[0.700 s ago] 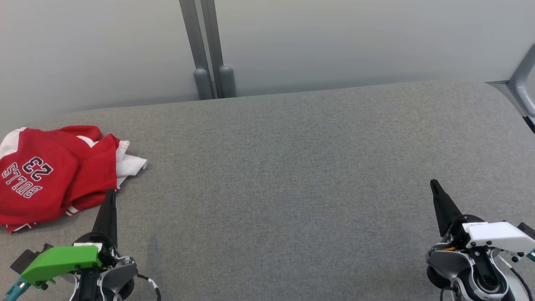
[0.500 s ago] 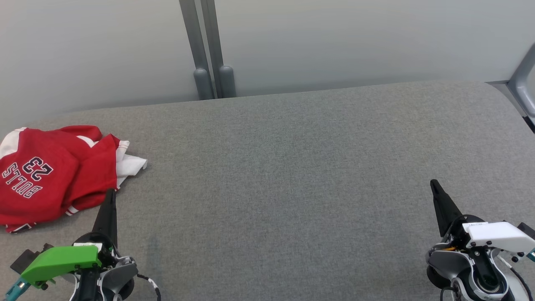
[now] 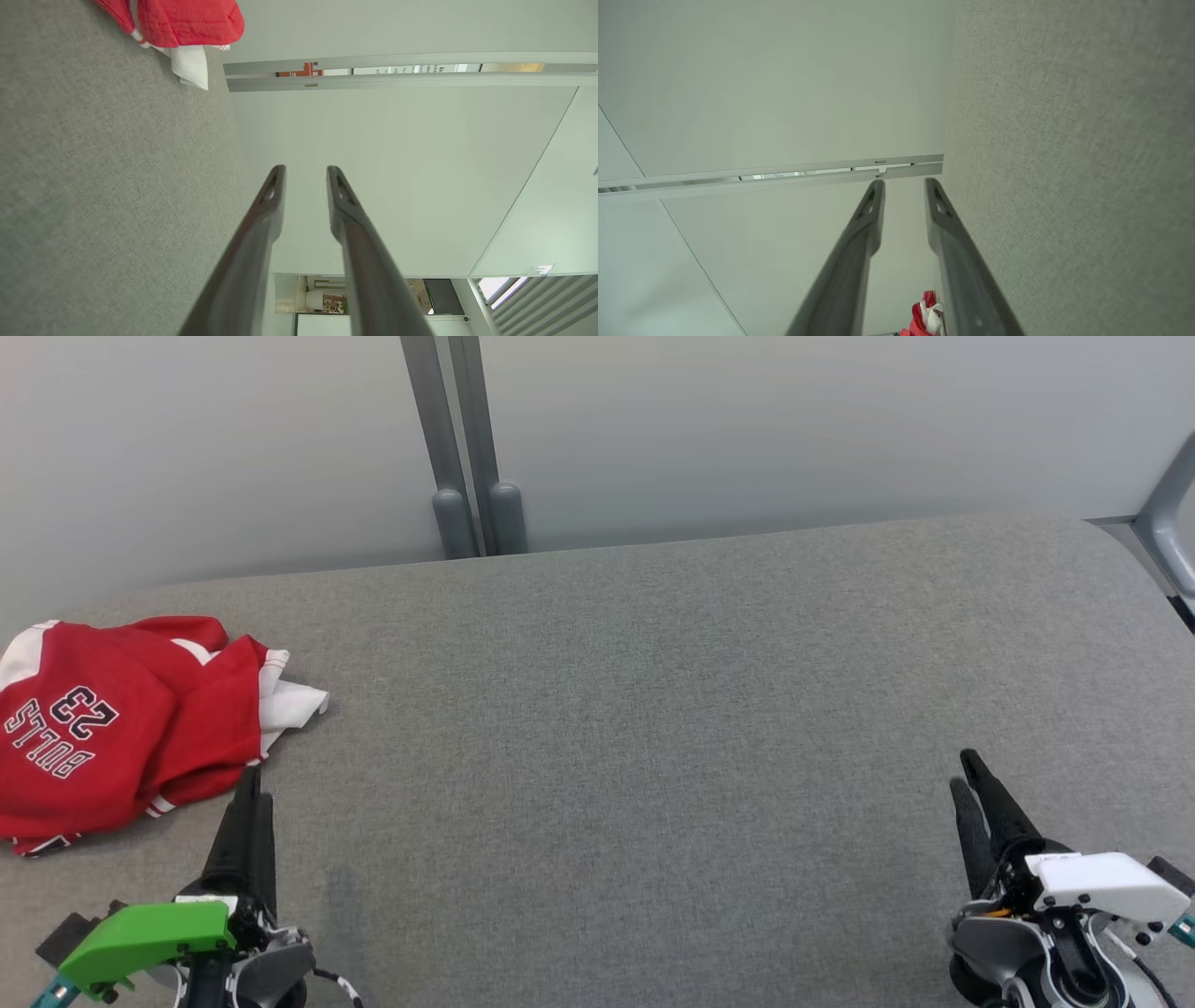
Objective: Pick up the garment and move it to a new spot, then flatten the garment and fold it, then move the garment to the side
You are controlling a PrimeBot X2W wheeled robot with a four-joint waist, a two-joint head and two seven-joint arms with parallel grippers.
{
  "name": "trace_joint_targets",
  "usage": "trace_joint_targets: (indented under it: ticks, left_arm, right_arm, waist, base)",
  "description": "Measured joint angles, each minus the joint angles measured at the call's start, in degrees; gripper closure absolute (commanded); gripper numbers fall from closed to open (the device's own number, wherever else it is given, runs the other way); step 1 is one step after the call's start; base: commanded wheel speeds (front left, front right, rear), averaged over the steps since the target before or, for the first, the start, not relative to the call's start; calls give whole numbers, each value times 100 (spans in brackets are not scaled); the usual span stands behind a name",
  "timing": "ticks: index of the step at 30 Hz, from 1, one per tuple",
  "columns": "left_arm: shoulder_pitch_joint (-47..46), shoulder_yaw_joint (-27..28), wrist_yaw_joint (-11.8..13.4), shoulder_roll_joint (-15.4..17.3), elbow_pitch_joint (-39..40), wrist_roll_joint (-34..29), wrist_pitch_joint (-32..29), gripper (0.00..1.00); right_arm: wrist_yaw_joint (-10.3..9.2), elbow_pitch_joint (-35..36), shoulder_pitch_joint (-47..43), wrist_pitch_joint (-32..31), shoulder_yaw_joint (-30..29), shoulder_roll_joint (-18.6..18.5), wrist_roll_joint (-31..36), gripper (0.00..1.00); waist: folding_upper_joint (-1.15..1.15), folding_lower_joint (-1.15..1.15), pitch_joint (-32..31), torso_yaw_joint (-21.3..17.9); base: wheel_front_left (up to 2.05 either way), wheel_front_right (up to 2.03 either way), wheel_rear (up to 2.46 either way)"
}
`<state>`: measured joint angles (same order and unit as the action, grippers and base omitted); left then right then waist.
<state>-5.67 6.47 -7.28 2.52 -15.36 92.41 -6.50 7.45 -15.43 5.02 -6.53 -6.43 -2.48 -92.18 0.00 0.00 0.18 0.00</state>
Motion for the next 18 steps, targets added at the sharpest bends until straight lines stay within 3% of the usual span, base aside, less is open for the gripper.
trace_joint_targets:
  ticks: [9,18]
  left_arm:
    - [98,-204,1,-10,-16,-102,233,0]
    - [102,-408,5,7,-25,-761,471,0]
  right_arm:
    - [0,98,-158,234,133,11,145,0]
    - [0,343,-277,468,224,-4,1045,0]
  waist:
    - [0,0,1,1]
    - [0,0,-1,19]
  base:
    - [0,0,0]
    - [0,0,0]
